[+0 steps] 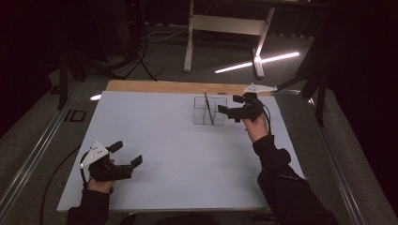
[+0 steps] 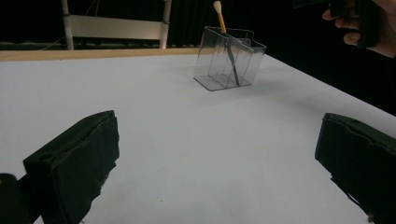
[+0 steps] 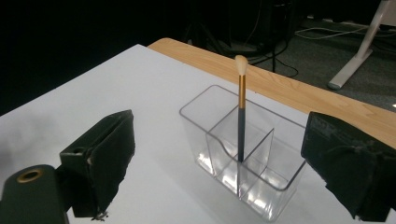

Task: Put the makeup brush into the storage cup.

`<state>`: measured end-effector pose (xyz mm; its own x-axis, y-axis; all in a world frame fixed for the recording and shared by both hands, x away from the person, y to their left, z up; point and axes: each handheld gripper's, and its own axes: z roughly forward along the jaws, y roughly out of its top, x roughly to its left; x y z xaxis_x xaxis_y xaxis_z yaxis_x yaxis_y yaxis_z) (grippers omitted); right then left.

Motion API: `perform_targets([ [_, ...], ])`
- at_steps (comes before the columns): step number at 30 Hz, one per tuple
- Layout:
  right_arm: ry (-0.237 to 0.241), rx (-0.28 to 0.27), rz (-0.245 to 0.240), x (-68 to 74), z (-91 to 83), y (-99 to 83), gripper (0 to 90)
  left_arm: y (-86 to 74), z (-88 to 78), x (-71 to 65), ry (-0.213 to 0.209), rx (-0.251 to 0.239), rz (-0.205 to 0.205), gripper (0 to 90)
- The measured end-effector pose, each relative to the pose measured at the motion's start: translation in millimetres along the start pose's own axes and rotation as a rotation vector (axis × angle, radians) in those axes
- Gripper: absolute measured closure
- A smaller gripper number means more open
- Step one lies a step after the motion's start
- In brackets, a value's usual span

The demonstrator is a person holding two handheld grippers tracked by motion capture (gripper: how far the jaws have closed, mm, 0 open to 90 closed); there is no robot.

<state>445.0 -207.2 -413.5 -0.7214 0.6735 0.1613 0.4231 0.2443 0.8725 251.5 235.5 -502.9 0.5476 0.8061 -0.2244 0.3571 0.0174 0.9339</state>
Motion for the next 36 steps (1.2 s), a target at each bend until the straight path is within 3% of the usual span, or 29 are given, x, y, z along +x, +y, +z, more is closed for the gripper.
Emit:
perform_targets([
  [14, 0.011, -0.024, 0.006, 10.9, -24.8, -24.7, 11.2, 0.3, 0.3, 0.2, 0.002, 0.004, 0.002, 0.1],
  [21, 0.041, -0.035, 0.016, 15.3, -33.0, -30.7, 10.8, 0.3, 0.0, 0.6, 0.001, 0.002, -0.002, 0.0],
  [28, 0.065, -0.043, -0.003, 23.6, -46.0, -43.3, 10.1, 0.6, -0.1, 0.6, 0.003, 0.003, 0.000, 0.0],
  [36, 0.111, -0.026, -0.014, 31.8, -57.8, -68.6, 10.0, 1.7, -0.5, 0.6, -0.001, -0.001, 0.004, 0.0],
])
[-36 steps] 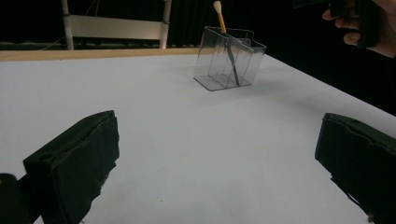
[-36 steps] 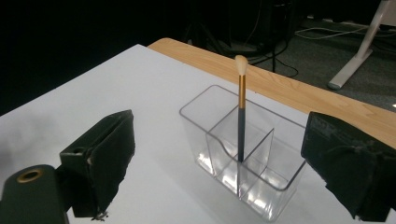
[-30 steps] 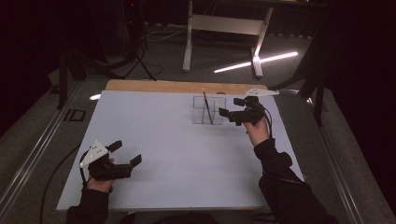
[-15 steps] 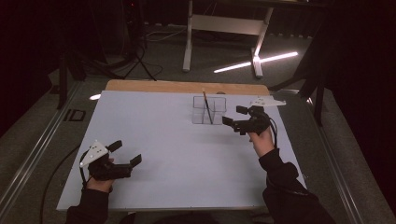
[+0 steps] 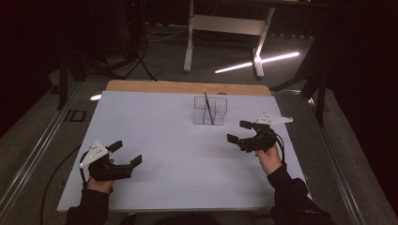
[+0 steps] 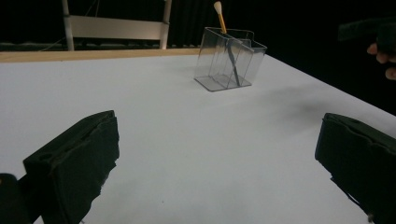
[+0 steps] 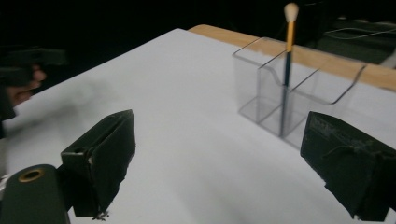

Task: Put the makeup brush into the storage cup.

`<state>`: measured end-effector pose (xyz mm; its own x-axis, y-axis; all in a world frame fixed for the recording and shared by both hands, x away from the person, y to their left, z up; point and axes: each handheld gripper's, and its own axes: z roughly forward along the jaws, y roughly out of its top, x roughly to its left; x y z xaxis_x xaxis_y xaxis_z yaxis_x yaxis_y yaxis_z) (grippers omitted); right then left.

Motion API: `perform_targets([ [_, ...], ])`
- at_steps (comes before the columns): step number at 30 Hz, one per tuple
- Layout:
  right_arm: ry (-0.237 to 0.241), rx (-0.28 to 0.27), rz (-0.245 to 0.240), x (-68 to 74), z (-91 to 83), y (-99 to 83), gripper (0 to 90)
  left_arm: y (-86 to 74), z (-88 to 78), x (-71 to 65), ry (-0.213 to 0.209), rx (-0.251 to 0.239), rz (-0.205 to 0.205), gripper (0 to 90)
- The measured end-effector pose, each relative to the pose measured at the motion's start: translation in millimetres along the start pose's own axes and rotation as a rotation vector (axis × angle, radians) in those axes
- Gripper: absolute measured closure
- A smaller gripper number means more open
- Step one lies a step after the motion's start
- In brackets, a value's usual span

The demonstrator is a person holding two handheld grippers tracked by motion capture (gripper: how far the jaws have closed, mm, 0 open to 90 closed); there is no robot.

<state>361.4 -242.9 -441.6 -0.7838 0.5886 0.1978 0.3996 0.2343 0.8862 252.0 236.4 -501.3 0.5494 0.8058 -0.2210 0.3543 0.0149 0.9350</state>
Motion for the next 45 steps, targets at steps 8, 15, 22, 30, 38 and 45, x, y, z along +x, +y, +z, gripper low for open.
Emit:
perform_targets([
  [8, 0.008, -0.014, -0.010, 9.2, -13.6, -16.4, 10.0, 0.1, -1.1, 0.7, 0.004, -0.003, -0.003, 0.0],
  [15, -0.001, -0.004, -0.037, 15.4, -22.2, -24.5, 10.0, 0.2, -2.1, 1.4, 0.004, -0.007, -0.008, 0.0],
  [22, -0.004, -0.001, -0.041, 13.9, -26.3, -37.0, 10.1, 0.2, -2.3, 1.0, 0.004, -0.005, -0.004, 0.0],
  [30, 0.002, 0.007, -0.050, 11.4, -26.8, -50.3, 10.1, -0.5, -1.6, 1.3, 0.002, -0.001, -0.008, 0.0],
  [38, -0.009, 0.033, -0.040, 3.9, -21.1, -58.8, 11.0, -0.6, -0.7, 0.5, -0.005, 0.001, 0.000, 0.0],
  [45, -0.035, 0.034, -0.037, -3.9, -20.0, -63.3, 11.1, -1.6, 0.2, -0.2, -0.010, 0.007, 0.003, 0.0],
])
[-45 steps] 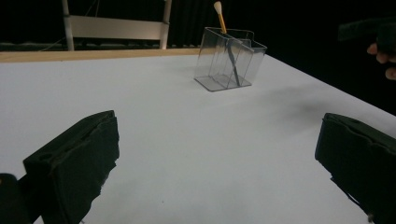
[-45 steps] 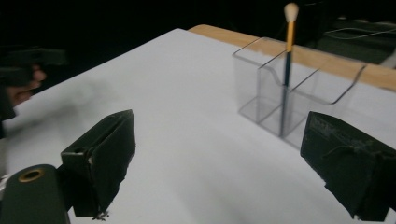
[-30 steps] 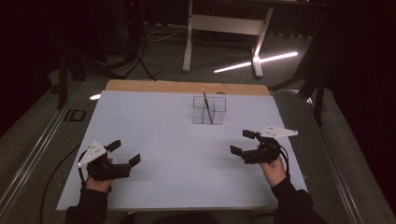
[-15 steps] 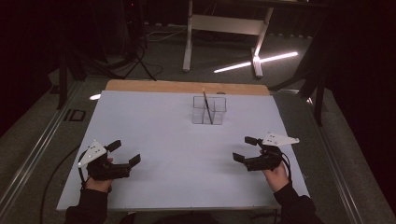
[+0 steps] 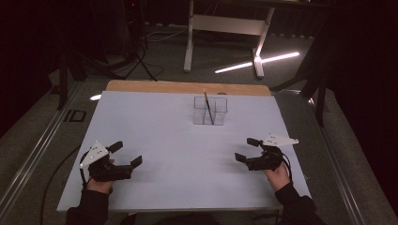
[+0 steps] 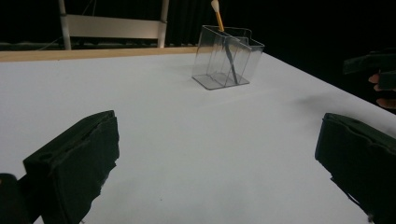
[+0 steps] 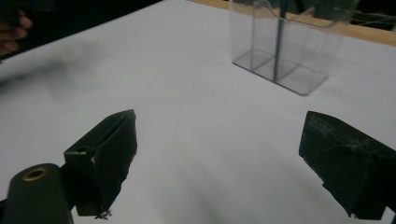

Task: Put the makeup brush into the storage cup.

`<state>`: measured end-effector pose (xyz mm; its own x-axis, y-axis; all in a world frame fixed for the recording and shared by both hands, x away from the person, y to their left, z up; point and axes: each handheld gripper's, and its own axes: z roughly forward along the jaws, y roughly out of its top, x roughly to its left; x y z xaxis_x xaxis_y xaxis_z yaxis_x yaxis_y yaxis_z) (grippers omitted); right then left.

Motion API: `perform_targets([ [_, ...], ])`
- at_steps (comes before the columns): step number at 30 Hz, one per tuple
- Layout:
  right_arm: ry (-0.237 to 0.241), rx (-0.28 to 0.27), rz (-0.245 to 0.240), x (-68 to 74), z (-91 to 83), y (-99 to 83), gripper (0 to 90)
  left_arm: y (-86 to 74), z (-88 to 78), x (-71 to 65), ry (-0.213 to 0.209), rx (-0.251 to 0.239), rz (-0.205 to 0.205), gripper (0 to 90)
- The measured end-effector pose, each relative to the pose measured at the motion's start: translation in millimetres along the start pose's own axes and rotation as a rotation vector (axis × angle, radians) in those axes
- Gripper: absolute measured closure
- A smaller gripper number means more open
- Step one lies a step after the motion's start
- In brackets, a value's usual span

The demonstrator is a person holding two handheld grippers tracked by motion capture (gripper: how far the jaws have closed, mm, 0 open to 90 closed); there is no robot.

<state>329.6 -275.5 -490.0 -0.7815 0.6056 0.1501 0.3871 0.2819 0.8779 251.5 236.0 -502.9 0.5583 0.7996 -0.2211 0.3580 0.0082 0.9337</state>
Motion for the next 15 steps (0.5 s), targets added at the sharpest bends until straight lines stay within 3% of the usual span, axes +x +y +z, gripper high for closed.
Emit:
perform_targets([
  [6, -0.013, 0.000, -0.014, -3.7, -1.4, -1.1, 11.2, 0.1, -0.4, 0.0, 0.000, -0.001, 0.001, 0.0],
  [15, 0.007, 0.017, -0.021, -1.7, 1.4, -1.8, 11.3, 0.2, -0.2, -0.6, -0.002, -0.003, 0.001, 0.0],
])
